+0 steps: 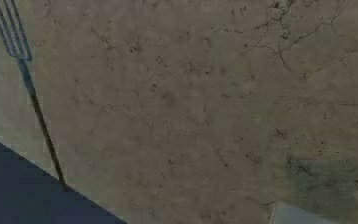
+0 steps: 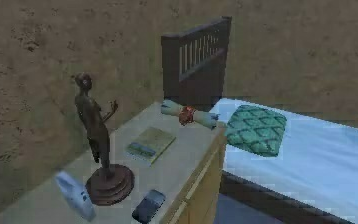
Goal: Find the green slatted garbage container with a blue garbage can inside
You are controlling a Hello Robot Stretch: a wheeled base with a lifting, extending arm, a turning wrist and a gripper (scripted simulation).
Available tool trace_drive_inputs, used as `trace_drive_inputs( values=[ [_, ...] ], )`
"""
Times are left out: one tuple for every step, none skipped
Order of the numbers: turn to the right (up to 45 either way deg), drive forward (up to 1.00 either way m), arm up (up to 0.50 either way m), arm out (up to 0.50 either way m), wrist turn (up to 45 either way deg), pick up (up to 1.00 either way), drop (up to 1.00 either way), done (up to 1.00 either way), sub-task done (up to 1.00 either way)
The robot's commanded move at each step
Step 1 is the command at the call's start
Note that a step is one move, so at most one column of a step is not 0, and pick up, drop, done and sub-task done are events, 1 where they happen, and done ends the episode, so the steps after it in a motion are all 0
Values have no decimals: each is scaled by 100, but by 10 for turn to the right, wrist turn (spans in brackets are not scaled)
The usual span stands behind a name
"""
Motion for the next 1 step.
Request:
trace_drive_inputs(
  values=[
    [-450,0,0,0,0,0,0,0,0]
  ],
)
